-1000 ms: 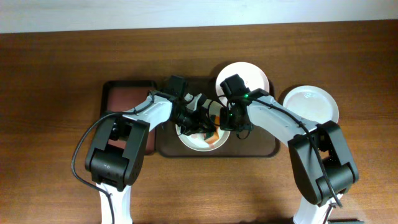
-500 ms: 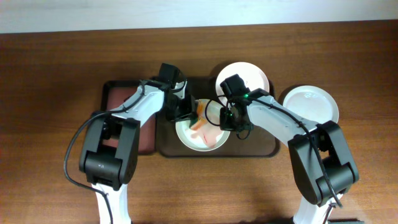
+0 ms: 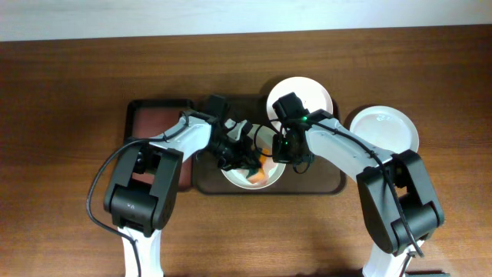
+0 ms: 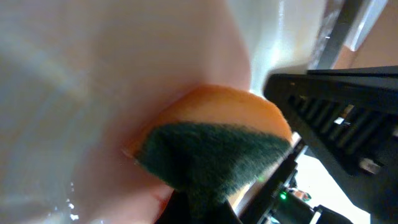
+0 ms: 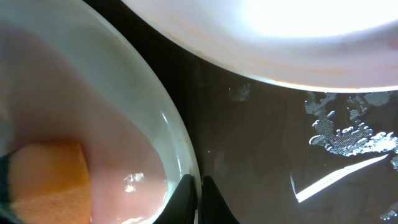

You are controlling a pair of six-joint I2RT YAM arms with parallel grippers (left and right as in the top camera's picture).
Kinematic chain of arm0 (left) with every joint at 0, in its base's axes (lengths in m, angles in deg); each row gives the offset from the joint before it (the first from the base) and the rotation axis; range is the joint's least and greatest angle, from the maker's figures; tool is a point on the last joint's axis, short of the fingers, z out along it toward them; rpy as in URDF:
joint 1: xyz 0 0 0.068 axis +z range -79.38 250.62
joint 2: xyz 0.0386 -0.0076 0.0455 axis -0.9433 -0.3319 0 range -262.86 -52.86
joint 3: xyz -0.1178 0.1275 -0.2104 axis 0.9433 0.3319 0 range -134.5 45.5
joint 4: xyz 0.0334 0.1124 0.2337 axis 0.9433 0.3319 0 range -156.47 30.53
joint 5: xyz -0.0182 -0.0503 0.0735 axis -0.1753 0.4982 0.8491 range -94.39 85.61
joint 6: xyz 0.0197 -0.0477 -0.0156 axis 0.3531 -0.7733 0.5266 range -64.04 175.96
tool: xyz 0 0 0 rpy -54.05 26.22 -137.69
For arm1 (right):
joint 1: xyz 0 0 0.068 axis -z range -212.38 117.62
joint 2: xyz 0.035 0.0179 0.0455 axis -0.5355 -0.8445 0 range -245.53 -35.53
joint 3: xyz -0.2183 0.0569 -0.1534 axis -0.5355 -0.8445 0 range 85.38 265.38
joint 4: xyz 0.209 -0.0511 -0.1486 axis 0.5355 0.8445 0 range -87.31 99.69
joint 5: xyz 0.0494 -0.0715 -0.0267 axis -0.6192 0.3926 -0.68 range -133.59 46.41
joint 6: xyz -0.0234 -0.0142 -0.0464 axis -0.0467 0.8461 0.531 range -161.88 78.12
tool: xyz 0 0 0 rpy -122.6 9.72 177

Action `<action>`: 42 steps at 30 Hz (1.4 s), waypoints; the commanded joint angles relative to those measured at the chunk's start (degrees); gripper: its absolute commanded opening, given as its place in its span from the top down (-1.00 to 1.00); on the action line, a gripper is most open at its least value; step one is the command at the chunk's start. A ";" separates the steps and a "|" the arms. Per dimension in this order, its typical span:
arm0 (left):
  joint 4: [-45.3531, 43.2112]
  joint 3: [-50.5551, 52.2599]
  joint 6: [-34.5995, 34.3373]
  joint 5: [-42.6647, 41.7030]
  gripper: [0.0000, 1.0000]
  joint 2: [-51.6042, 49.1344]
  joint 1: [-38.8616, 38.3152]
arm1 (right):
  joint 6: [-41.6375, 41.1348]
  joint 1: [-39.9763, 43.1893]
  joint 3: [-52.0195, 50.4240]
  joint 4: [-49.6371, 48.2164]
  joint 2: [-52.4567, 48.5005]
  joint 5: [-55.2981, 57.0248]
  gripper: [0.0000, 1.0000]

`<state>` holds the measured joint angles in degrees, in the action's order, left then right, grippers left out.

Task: Clean dirty plates on tray and stack at the side
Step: 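Scrub the left plate with the sponge while the right gripper holds it, then carry the plate right with the right gripper and stack it on the cleaned plate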

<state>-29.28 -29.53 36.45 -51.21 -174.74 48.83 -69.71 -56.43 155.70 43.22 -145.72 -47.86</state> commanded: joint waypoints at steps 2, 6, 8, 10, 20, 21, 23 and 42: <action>-2.29 1.92 -5.03 5.22 1.00 -1.33 -1.49 | 0.57 -0.31 -0.55 0.61 0.28 1.95 0.92; -3.32 1.92 -7.78 -2.25 1.00 -1.33 -1.49 | 0.57 -0.31 -0.55 0.61 0.28 1.95 0.92; -3.58 1.92 -7.89 -2.93 1.00 -1.33 -1.57 | 0.57 -0.31 -0.55 0.59 0.28 1.95 0.92; -4.55 1.92 -7.91 -2.93 1.00 -1.33 -2.14 | 0.57 -0.31 -0.55 0.61 0.28 1.95 0.92; -1.40 1.84 -8.66 22.84 1.00 -1.05 -3.87 | 0.59 -0.31 -0.55 0.63 0.28 1.95 0.92; -1.40 1.73 -7.39 23.15 1.00 -0.37 -2.29 | 0.59 -0.31 -0.55 0.63 0.28 1.95 0.92; -1.36 1.66 -5.40 24.92 1.00 1.95 0.63 | 0.59 -0.31 -0.55 0.63 0.28 1.95 0.93; 13.90 1.49 13.62 50.38 1.00 23.54 20.20 | 15.61 -3.96 7.58 8.59 15.89 31.15 0.92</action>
<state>-15.05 -28.19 48.93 -5.69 -152.16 68.68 -56.31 -57.31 161.69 51.84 -133.48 -26.64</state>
